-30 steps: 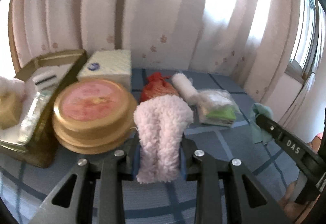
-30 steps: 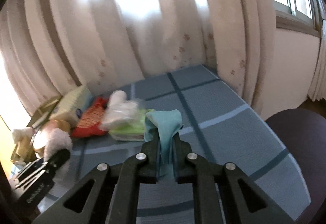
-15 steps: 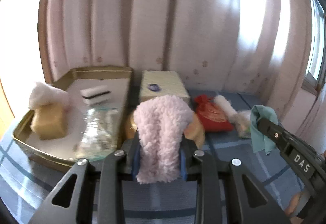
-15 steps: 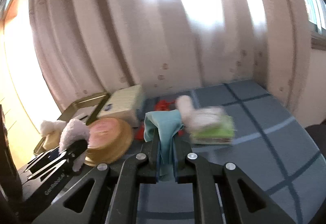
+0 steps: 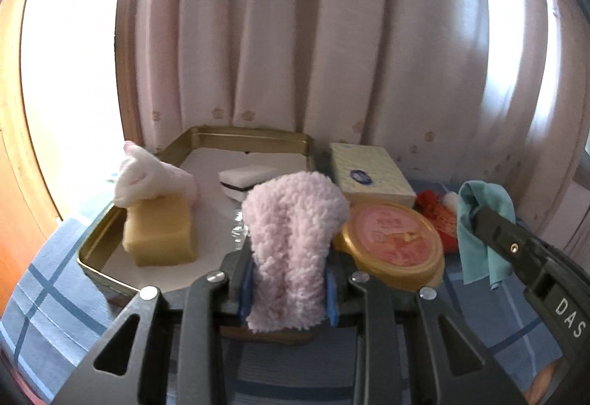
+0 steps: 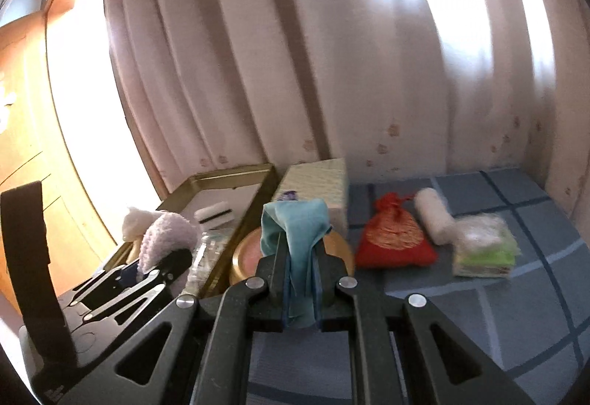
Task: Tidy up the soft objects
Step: 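Carry the pink pad and teal cloth over the gold tin tray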
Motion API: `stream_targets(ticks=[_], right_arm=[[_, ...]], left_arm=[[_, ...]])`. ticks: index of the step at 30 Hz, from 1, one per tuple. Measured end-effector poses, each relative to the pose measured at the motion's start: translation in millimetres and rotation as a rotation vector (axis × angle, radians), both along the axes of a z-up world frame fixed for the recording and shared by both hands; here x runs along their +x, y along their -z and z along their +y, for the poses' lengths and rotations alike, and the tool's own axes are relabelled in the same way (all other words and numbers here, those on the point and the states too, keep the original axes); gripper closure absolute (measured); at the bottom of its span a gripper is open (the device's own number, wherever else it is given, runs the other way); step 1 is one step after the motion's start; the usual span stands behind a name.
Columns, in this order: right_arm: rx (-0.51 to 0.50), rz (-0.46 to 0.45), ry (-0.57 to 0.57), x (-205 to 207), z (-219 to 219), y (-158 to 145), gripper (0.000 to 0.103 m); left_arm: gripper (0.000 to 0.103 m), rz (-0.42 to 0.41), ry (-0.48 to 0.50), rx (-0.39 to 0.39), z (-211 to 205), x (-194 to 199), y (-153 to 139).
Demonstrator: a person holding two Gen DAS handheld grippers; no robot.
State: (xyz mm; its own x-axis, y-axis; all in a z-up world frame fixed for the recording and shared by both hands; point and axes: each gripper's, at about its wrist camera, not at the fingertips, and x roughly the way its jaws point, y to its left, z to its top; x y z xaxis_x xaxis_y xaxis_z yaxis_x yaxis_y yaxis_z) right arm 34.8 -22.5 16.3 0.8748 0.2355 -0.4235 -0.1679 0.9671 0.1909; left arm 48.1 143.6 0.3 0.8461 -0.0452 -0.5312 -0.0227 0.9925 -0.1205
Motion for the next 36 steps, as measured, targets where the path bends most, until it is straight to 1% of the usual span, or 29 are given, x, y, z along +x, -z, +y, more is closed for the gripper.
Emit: stream_targets(ticks=[6,10,20,29,32,36], right_arm=[[-0.013,-0.028,-0.053,4,29,-7,0.092],[-0.020,-0.042,-0.087,9,47,-11,0.092],[-0.026,-0.087,-0.142,24,83,-15,0.092],[-0.062,-0.128,-0.135,50,108,-14,0.092],[-0.081,-0.127,-0.125,61,116,-14,0.092],[-0.081,-0.112,-0.110,75,124,-9,0.092]], left_arm=[[0.075,-0.007,-0.048,0.006,23,1,-1],[0.075,-0.016,-0.084,0.024,36,3,-4],[0.075,-0.022,-0.138,0.058,60,16,-6],[0.075,-0.029,-0.176,0.118,73,44,-7],[0.075,-0.025,-0.187,0.132,76,52,-5],[0.075,-0.031,-0.208,0.181,75,61,-4]])
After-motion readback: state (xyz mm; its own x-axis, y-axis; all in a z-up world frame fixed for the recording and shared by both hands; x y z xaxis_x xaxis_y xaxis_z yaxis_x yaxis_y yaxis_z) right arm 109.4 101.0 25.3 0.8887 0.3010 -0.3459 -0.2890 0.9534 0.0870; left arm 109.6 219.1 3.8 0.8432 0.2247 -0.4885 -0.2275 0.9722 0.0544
